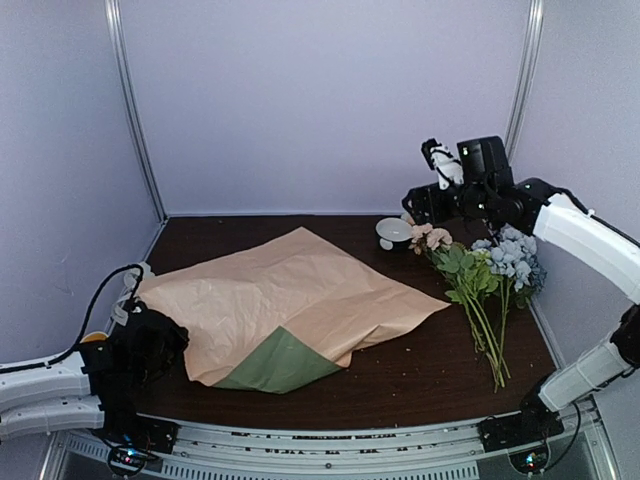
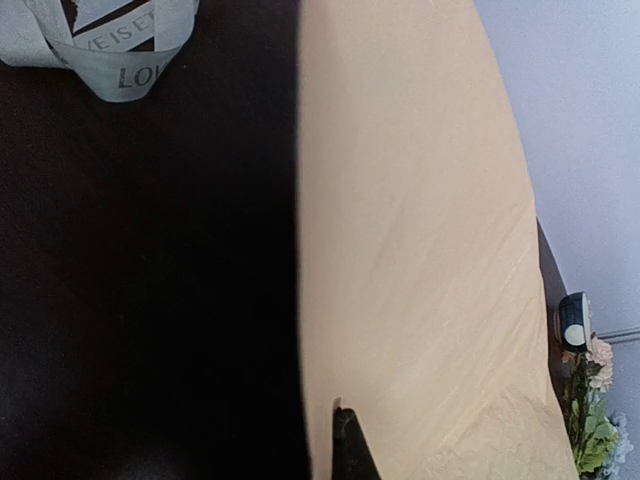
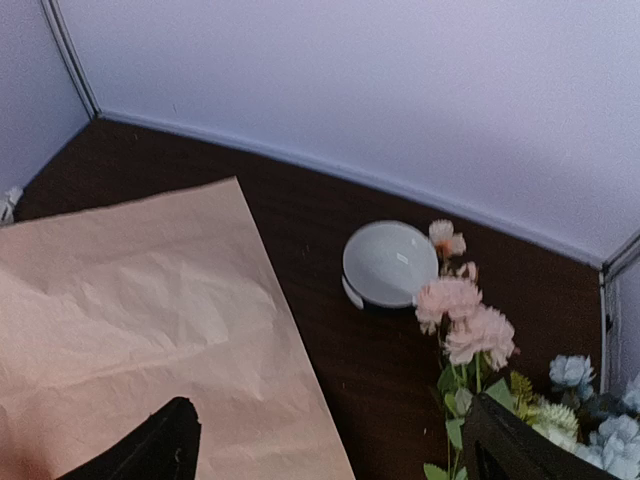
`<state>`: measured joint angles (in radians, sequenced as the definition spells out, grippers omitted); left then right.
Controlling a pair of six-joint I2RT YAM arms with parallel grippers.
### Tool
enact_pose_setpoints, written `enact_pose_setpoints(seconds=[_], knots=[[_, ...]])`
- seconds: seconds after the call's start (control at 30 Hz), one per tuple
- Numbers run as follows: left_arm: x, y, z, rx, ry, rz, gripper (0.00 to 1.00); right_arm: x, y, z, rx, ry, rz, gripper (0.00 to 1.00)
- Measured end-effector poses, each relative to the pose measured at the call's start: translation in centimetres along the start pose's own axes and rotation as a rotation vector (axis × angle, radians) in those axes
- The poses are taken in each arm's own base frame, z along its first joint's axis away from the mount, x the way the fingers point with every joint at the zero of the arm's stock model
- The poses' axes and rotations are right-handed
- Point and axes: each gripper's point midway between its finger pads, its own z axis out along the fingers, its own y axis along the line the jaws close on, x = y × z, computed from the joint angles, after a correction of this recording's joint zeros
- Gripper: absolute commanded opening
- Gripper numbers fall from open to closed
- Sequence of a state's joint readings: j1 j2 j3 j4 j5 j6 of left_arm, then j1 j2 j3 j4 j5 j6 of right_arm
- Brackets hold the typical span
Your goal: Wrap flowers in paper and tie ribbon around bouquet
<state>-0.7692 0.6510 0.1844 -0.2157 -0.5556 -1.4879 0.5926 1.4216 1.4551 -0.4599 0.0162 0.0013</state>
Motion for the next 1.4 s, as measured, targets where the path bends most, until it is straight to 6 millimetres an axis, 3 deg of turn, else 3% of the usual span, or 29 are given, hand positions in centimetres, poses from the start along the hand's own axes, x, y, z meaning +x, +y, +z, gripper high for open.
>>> enact_pose_setpoints(seconds=[0.07,0.17,0.27,0.4,0.53,0.67,0.8,0.83,0.93,1.0,1.03,1.07,1.13,1.2,1.27,1.33,1.4], knots=[[0.3,0.5,0.3,-0.026,0.005,0.018,0.0,6.6,-2.3,1.3,0.056,0.136,0.09,0.85],[0.9,1.2,0.9,-0.066,0.019,0.048,0.0,15.0,-1.7,3.0,0.064,0.336,0.139,0.82],[1.1,1.7,1.2,-0.092,0.022,0.062,0.0,19.9,0.3,3.8,0.013,0.487,0.166,0.85],[0.1,0.9,0.5,-0.054,-0.014,0.034,0.0,21.2,1.3,4.2,-0.02,0.538,0.205,0.86],[-0.3,0.3,0.1,-0.023,-0.021,0.02,0.0,21.3,1.0,3.7,-0.011,0.536,0.24,0.82],[1.0,0.8,0.9,-0.054,0.029,0.063,0.0,21.6,1.1,3.2,0.019,0.532,0.222,0.78],[2.5,1.4,2.1,-0.108,0.073,0.13,0.0,23.4,3.6,4.7,-0.004,0.586,0.179,0.76],[2.7,1.3,2.4,-0.113,0.081,0.138,0.04,24.3,3.9,5.2,0.001,0.606,0.168,0.76],[3.3,0.5,2.9,-0.113,0.106,0.151,0.44,27.8,3.6,6.8,0.063,0.686,0.134,0.73],[3.5,0.3,3.0,-0.109,0.115,0.155,0.64,30.3,3.1,7.5,0.106,0.749,0.112,0.71],[3.5,0.2,3.0,-0.107,0.116,0.154,0.72,30.5,3.0,7.5,0.111,0.754,0.111,0.7],[2.8,-0.5,2.4,-0.107,0.11,0.15,0.87,30.7,2.4,7.3,0.139,0.764,0.103,0.67],[2.3,-1.1,2.1,-0.11,0.098,0.158,0.97,30.1,2.0,7.2,0.149,0.748,0.107,0.61],[1.4,-1.9,1.6,-0.128,0.079,0.186,0.98,28.1,1.1,6.4,0.164,0.698,0.133,0.53],[0.4,-2.8,1.1,-0.15,0.059,0.221,0.98,24.7,-1.0,5.0,0.2,0.584,0.197,0.46],[-0.5,-3.8,0.7,-0.182,0.045,0.272,0.98,21.6,-4.3,2.8,0.272,0.457,0.27,0.4],[-1.0,-4.2,0.6,-0.235,0.043,0.341,0.98,19.6,-8.8,-0.3,0.383,0.33,0.367,0.44]])
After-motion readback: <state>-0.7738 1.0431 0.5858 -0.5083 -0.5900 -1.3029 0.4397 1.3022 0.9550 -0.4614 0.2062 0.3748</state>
